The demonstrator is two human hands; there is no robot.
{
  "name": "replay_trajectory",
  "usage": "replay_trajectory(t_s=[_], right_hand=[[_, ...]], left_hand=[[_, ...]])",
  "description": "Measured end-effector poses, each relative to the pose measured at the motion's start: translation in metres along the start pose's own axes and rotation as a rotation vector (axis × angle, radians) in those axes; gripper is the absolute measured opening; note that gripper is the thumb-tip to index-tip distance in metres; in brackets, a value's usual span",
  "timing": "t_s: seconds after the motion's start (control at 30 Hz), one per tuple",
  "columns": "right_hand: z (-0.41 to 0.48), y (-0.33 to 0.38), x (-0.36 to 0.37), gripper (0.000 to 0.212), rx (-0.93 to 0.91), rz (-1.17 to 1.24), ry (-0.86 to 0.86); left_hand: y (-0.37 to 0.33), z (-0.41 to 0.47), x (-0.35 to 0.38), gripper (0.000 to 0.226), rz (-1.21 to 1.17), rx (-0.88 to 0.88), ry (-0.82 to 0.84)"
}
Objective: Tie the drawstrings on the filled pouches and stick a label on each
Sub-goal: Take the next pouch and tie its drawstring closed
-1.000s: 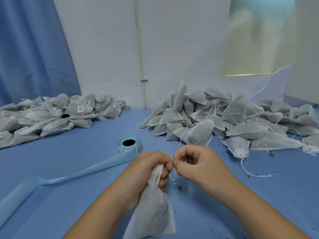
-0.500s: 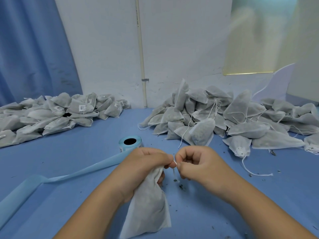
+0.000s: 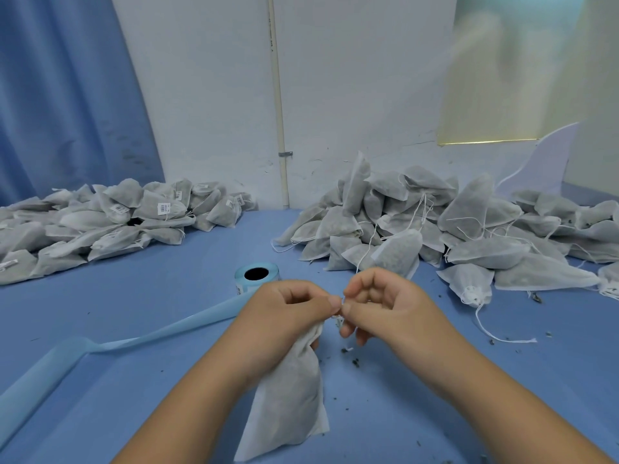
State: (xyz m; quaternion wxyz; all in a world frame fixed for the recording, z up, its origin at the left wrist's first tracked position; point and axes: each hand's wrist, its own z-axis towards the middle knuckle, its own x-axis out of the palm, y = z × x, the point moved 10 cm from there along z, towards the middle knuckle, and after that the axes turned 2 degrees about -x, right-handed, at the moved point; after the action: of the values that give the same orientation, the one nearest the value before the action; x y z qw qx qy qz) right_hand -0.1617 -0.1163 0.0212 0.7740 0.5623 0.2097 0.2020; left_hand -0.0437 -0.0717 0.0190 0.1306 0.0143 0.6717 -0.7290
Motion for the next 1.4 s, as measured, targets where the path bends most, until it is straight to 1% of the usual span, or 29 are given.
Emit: replay_trajectory(t_s=[0.07, 0.13, 0.2, 0.3, 0.37, 0.5, 0.6, 0.7, 0.83, 0.93, 1.0, 1.07, 1.13, 1.23, 1.33, 1.4], right_hand=[[0.000, -0.002, -0.004, 0.010, 0.010, -0.013, -0.040], [0.001, -0.003, -0.007, 0.015, 0.004, -0.063, -0.072], [-0.001, 0.003, -0.008, 0.022, -0.065, -0.233, -0.100], [-0.006, 0.022, -0.002, 0.024, -0.257, -0.573, -0.143], [-0.007, 0.026, -0.001, 0.022, -0.297, -0.637, -0.159], [-0.002, 0.011, -0.003, 0.016, -0.156, -0.585, -0.106], [0.000, -0.001, -0.003, 0.018, -0.047, -0.508, -0.053], [0.000, -0.008, -0.002, 0.020, 0.015, -0.442, -0.026], [0.000, -0.007, -0.003, 0.012, 0.030, -0.395, -0.027], [-0.001, -0.002, -0.007, 0.012, 0.007, -0.375, -0.067], [-0.002, 0.002, -0.006, 0.015, -0.018, -0.366, -0.087], [-0.003, 0.005, -0.005, 0.017, -0.041, -0.358, -0.091], [-0.004, 0.008, -0.004, 0.017, -0.064, -0.350, -0.084], [-0.005, 0.012, -0.004, 0.017, -0.103, -0.363, -0.102], [-0.007, 0.019, -0.009, 0.019, -0.169, -0.397, -0.201], [-0.010, 0.027, -0.011, 0.019, -0.237, -0.473, -0.261]], left_hand=[[-0.003, 0.000, -0.002, 0.018, 0.048, 0.018, -0.039], [-0.006, -0.001, -0.001, 0.020, 0.127, 0.049, -0.066], [-0.008, -0.002, 0.002, 0.022, 0.209, 0.080, -0.079], [-0.011, -0.003, 0.004, 0.026, 0.312, 0.121, -0.084], [-0.013, -0.002, 0.002, 0.027, 0.382, 0.147, -0.115], [-0.021, -0.003, -0.002, 0.030, 0.500, 0.231, -0.219], [-0.028, -0.007, -0.002, 0.027, 0.580, 0.302, -0.279], [-0.027, -0.006, -0.006, 0.022, 0.491, 0.279, -0.274], [-0.012, -0.002, -0.012, 0.021, 0.305, 0.119, -0.232], [-0.002, 0.000, -0.011, 0.022, 0.278, 0.024, -0.197], [0.004, 0.001, -0.007, 0.028, 0.226, -0.035, -0.130], [0.012, 0.000, -0.001, 0.034, 0.096, -0.104, -0.044], [0.017, -0.002, 0.006, 0.034, -0.061, -0.163, 0.031], [0.019, -0.004, 0.013, 0.029, -0.210, -0.204, 0.079], [0.020, -0.003, 0.014, 0.027, -0.243, -0.205, 0.073], [0.020, -0.002, 0.014, 0.029, -0.243, -0.199, 0.066]])
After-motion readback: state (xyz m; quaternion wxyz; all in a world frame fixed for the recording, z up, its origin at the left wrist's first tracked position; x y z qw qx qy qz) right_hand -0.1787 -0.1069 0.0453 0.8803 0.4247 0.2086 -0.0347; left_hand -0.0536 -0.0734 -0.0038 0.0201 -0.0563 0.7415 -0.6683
